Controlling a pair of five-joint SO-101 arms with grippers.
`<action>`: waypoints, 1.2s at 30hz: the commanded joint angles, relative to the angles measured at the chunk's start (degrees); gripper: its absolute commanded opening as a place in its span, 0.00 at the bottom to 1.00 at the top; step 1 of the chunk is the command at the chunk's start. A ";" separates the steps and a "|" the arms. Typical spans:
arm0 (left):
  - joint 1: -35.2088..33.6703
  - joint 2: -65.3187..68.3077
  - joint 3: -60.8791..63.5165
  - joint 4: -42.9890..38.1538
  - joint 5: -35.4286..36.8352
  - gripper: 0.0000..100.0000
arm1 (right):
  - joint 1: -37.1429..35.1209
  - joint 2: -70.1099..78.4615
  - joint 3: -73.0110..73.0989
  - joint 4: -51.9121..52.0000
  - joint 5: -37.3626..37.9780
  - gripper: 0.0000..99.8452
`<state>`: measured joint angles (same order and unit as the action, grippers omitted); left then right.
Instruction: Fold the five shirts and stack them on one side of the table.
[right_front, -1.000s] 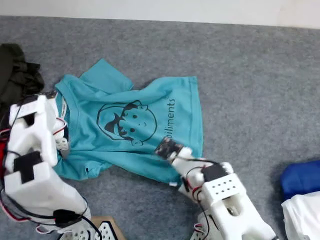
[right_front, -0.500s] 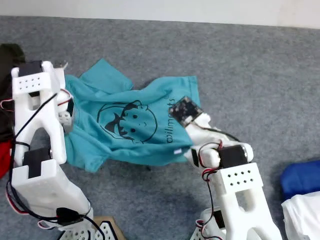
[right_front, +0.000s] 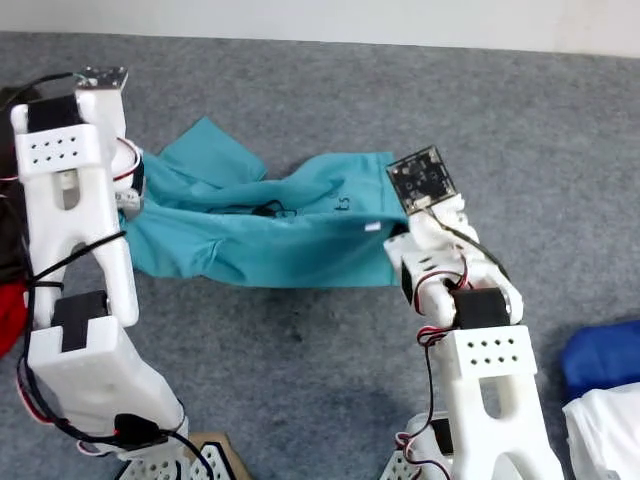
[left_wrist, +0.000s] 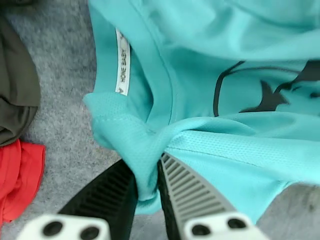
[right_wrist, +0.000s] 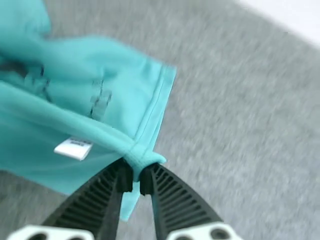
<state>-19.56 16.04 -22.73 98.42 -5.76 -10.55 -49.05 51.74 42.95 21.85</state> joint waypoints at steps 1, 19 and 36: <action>1.27 -0.48 -2.42 -5.80 5.80 0.01 | 0.75 1.10 -0.75 -4.09 -0.35 0.01; 4.26 3.91 -4.44 -14.95 11.87 0.01 | 4.44 39.43 -28.44 -4.26 -0.53 0.01; 4.18 34.24 -38.81 -14.68 11.87 0.12 | 4.53 53.67 -34.86 -12.35 -3.43 0.01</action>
<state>-16.13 48.75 -54.81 84.09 5.58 -6.95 5.27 20.26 32.22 19.56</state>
